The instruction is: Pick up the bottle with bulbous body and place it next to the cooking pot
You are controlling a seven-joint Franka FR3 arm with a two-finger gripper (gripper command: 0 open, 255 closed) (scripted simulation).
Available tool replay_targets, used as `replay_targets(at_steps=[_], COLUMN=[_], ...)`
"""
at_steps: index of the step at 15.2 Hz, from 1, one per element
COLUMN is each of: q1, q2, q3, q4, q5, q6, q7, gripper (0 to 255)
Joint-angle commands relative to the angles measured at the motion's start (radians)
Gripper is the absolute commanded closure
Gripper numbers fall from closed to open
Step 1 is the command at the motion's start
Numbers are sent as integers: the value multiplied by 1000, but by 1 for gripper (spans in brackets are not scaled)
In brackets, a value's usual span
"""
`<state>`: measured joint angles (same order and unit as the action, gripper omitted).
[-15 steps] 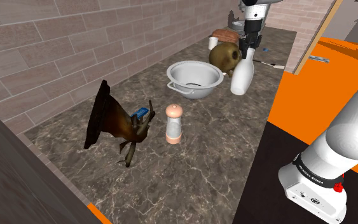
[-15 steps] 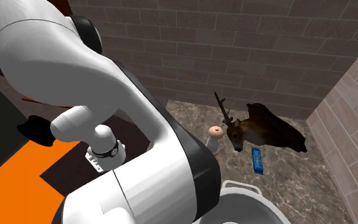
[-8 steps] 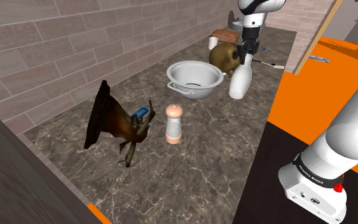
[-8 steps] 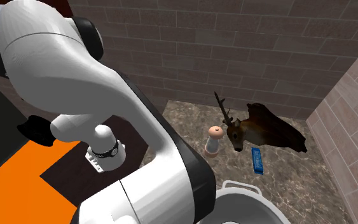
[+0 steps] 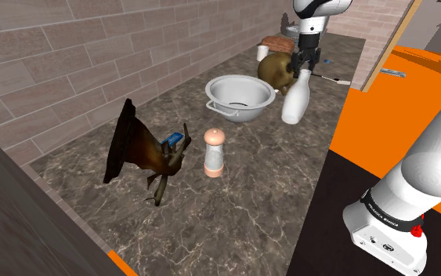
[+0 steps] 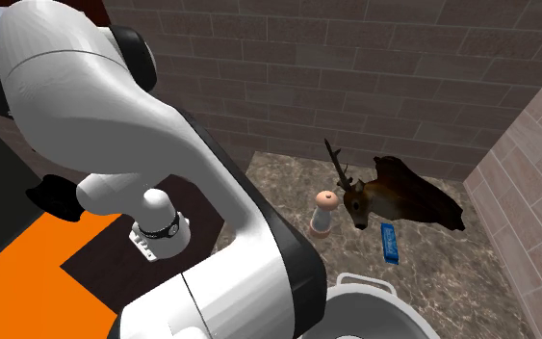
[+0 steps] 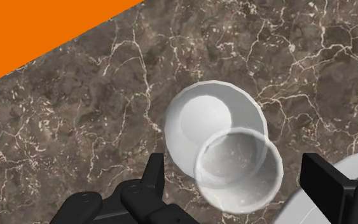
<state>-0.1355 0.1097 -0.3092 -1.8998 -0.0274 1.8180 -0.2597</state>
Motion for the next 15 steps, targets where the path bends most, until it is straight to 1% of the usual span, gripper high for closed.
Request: replay_targets(at_steps=[1, 3, 7, 15], q1=[0, 0, 1, 1], q2=[0, 0, 5, 5], q3=[0, 0, 1, 1], q4=[0, 0, 132, 132], q5=[0, 0, 2, 2], q6=[0, 0, -128, -128], q7=[0, 0, -2, -2], gripper=[0, 0, 0, 0])
